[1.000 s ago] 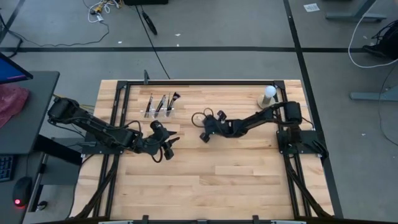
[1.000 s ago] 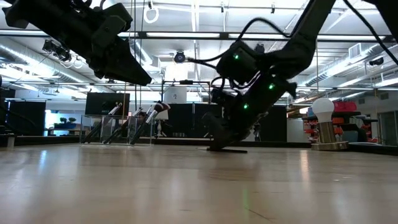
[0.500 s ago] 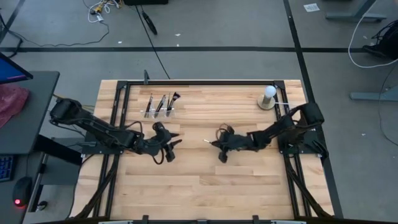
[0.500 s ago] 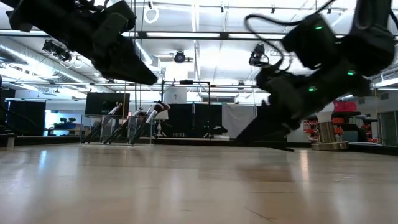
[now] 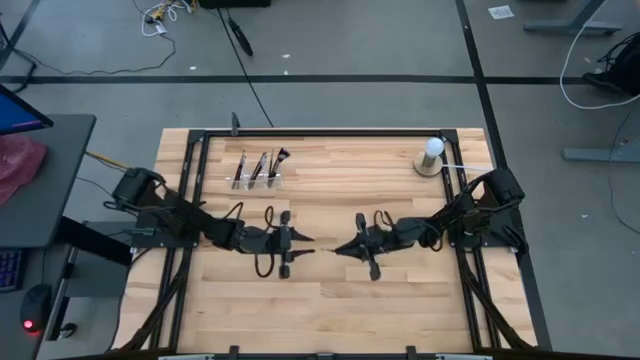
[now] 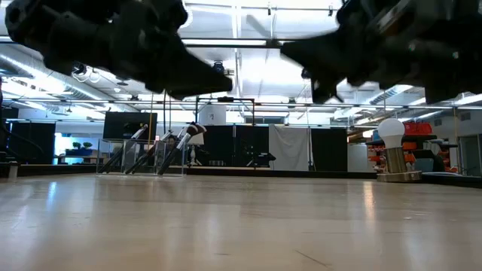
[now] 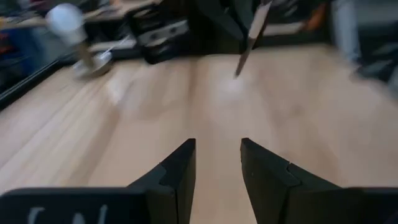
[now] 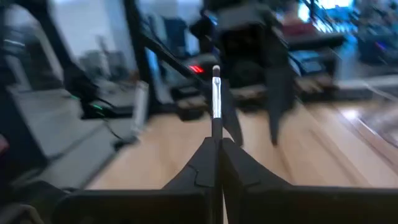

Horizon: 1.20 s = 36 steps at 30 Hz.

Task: Put items in baskets/containers
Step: Put the eyeshadow brush into the transparent organizer

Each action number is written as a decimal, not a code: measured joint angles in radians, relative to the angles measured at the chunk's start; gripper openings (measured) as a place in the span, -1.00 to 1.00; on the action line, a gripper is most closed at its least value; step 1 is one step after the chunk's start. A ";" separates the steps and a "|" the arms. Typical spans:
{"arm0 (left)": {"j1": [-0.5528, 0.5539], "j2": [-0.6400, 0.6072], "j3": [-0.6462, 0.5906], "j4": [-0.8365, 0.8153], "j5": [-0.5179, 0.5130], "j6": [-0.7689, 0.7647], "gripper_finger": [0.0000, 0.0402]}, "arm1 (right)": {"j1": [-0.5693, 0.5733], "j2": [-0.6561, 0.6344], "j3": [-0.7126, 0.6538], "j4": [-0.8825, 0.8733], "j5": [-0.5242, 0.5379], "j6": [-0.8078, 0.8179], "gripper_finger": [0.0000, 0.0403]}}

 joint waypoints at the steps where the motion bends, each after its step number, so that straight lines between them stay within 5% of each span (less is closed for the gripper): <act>1: 0.007 0.007 0.000 0.040 0.041 0.001 -0.36 | 0.006 0.000 0.000 0.029 -0.018 -0.011 -0.96; 11: 0.030 0.011 0.001 0.287 0.263 0.060 -0.10 | 0.024 -0.001 0.012 0.107 -0.037 -0.052 -0.96; 20: 0.024 0.035 0.068 0.314 0.243 0.098 0.15 | 0.023 -0.001 0.083 0.034 -0.046 -0.087 -0.96; 28: -0.012 0.105 0.151 0.312 0.235 0.186 -0.07 | 0.023 -0.002 0.104 0.003 -0.046 -0.105 -0.96; 36: -0.013 0.108 0.153 0.313 0.233 0.187 -0.52 | 0.023 -0.002 0.104 -0.011 -0.046 -0.107 -0.96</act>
